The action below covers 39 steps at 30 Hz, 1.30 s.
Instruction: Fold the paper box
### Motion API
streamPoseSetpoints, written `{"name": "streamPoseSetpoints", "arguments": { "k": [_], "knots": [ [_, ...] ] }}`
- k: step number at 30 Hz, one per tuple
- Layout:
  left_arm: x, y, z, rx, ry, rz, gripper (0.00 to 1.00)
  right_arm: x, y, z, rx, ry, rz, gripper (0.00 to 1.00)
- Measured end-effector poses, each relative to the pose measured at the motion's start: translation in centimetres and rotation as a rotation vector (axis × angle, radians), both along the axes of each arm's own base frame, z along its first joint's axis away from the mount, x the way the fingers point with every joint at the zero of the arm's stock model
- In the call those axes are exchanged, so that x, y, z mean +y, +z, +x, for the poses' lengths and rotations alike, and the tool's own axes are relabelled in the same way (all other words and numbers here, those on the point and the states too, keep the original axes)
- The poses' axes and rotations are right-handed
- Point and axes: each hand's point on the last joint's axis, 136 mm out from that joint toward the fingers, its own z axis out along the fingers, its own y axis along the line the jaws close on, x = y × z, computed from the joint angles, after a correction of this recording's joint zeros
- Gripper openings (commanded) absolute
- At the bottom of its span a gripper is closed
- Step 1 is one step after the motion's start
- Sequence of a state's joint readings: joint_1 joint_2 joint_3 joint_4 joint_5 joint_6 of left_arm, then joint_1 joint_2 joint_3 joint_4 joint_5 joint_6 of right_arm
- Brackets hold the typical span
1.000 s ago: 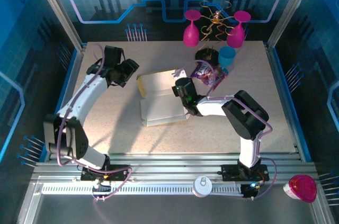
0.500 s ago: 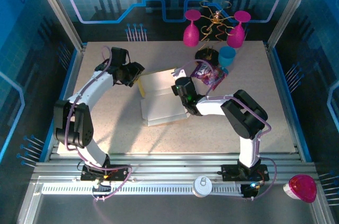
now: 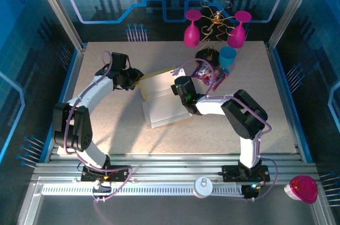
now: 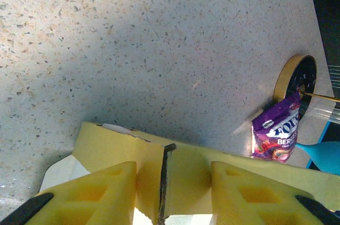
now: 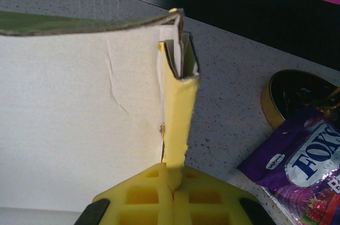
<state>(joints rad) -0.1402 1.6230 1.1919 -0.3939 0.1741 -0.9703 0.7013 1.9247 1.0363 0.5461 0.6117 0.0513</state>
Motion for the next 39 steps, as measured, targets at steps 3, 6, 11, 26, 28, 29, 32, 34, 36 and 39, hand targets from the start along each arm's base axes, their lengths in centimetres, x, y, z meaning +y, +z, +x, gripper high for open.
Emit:
{"name": "streamPoseSetpoints", "arguments": {
  "k": [3, 6, 11, 26, 28, 29, 32, 34, 36, 39],
  "knots": [
    [0.0, -0.1, 0.0, 0.000, 0.000, 0.000, 0.34, 0.0, -0.1, 0.0, 0.005, 0.002, 0.000, 0.00],
    [0.0, -0.2, 0.0, -0.001, 0.000, 0.000, 0.34, 0.1, -0.3, -0.1, 0.014, 0.003, 0.006, 0.00],
    [0.0, -0.3, -0.2, -0.001, 0.000, -0.001, 0.34, 0.0, -0.7, -0.2, 0.037, 0.001, 0.025, 0.02],
    [0.1, -0.5, -0.6, 0.004, -0.003, 0.003, 0.31, -0.4, 1.7, -0.8, 0.087, 0.019, 0.156, 0.53],
    [0.1, -0.4, -0.7, 0.003, -0.003, 0.002, 0.31, -0.5, 2.4, -1.0, 0.092, 0.022, 0.182, 0.56],
    [0.1, -0.4, -0.7, 0.003, -0.003, 0.003, 0.31, -0.6, 2.7, -1.1, 0.095, 0.027, 0.194, 0.59],
    [0.1, -0.3, -0.9, 0.004, -0.007, 0.005, 0.31, -0.7, 3.6, -1.5, 0.111, 0.034, 0.235, 0.63],
    [0.0, -0.3, -0.9, 0.004, -0.010, 0.006, 0.31, -0.7, 4.3, -1.8, 0.126, 0.044, 0.270, 0.67],
    [-0.2, -0.3, -1.0, 0.004, -0.016, 0.008, 0.30, -0.8, 5.1, -2.3, 0.145, 0.051, 0.312, 0.69],
    [-0.5, -0.3, -1.1, 0.000, -0.026, 0.013, 0.30, -1.1, 6.3, -2.7, 0.203, 0.037, 0.400, 0.69]
  ]
}}
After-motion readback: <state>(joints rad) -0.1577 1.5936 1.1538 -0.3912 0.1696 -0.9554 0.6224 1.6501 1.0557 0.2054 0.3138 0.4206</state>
